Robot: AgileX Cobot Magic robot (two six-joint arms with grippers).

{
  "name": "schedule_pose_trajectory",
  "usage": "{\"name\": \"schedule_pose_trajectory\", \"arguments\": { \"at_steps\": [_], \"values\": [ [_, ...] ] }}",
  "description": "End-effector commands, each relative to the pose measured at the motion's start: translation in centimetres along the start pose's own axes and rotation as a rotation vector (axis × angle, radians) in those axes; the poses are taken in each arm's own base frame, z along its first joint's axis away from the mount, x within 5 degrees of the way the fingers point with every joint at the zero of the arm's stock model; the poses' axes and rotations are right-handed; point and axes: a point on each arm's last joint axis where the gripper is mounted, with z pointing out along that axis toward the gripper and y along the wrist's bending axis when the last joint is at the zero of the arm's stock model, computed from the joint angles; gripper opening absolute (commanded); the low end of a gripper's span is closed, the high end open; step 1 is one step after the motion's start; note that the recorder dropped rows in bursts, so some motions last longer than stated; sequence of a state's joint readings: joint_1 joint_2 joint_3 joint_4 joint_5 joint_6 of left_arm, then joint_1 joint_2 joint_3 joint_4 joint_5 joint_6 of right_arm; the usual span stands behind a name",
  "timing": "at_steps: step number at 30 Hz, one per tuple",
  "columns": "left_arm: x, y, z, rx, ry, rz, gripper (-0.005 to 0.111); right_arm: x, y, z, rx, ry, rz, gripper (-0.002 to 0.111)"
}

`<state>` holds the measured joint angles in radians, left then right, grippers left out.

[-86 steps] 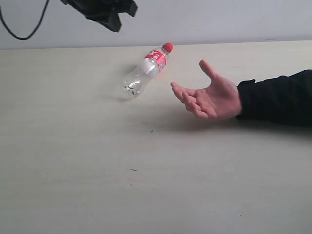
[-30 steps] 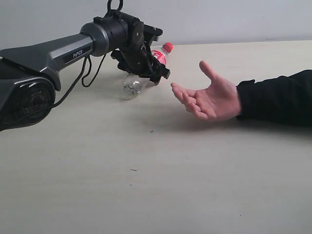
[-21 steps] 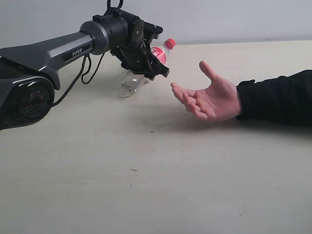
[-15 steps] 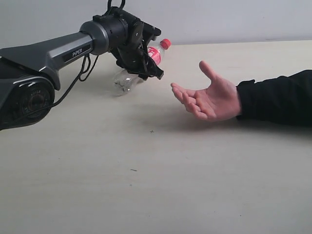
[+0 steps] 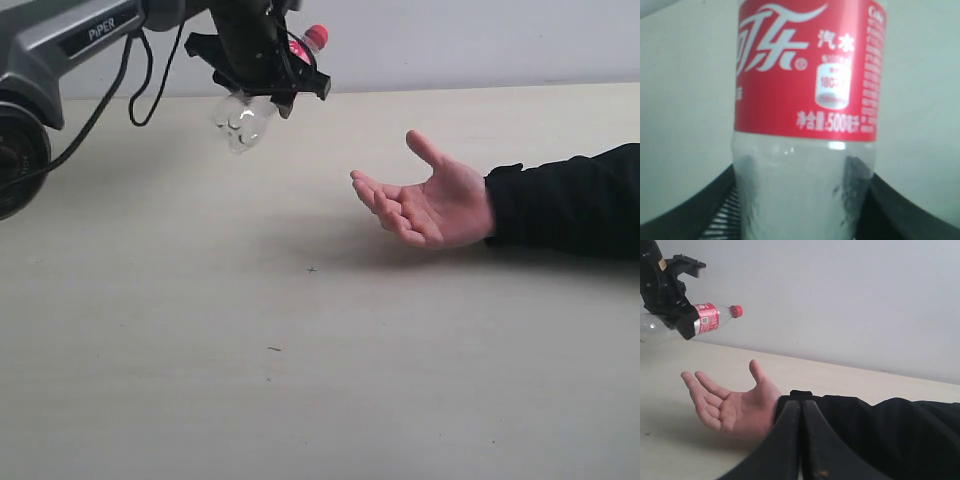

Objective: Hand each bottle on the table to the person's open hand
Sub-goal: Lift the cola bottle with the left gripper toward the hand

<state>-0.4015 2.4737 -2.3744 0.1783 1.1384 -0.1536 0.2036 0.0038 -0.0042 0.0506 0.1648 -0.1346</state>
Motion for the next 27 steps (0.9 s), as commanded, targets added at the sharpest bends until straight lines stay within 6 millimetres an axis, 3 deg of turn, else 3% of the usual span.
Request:
{"name": "schedule_pose_trajectory", "arguments": {
  "at_steps": [1,5,10,22,27],
  "values": [
    [-0.1,-0.4,-3.4,0.026,0.021,-0.002,0.000,0.1,0.0,0.0,0.006,-0.001,0.007,0.000],
    [0.7,-0.4,-5.8,0.068,0.035,-0.006,0.000,0.1,0.0,0.0,0.006,-0.001,0.007,0.000],
    [3.2,-0.1,-7.8,0.070,0.108,0.003,0.000,0.1,0.0,0.0,0.006,-0.001,0.009,0.000],
    [15.7,1.4,-12.7,0.177,-0.029,-0.248,0.000,0.1,0.0,0.0,0.006,-0.001,0.007,0.000],
    [19.3,0.4,-15.2,0.206,0.040,-0.159,0.000,0.1,0.0,0.0,0.006,-0.001,0.007,0.000]
  ]
}}
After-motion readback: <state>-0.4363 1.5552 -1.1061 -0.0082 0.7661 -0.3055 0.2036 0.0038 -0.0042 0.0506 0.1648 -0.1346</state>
